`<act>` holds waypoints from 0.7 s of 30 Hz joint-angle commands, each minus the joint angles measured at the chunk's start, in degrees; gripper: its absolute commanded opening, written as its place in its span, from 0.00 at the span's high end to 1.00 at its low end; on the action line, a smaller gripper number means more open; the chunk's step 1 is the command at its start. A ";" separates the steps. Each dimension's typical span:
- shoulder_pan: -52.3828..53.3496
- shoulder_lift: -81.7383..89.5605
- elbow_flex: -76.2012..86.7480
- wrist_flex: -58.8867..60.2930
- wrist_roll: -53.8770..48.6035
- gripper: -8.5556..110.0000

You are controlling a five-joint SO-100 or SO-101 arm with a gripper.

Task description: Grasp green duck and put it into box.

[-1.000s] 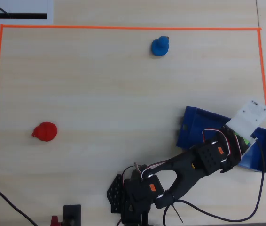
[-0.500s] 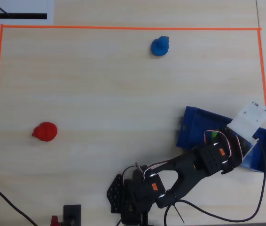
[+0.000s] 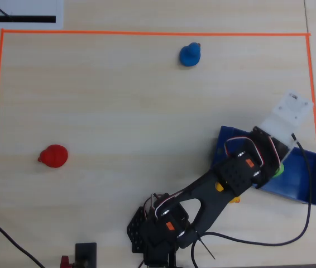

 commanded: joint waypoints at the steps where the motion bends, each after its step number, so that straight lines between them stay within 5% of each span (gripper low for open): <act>1: -13.10 7.47 -3.78 13.27 1.67 0.93; 13: -44.21 42.63 31.55 31.20 1.67 0.93; 21: -51.68 59.94 52.47 30.59 1.67 0.93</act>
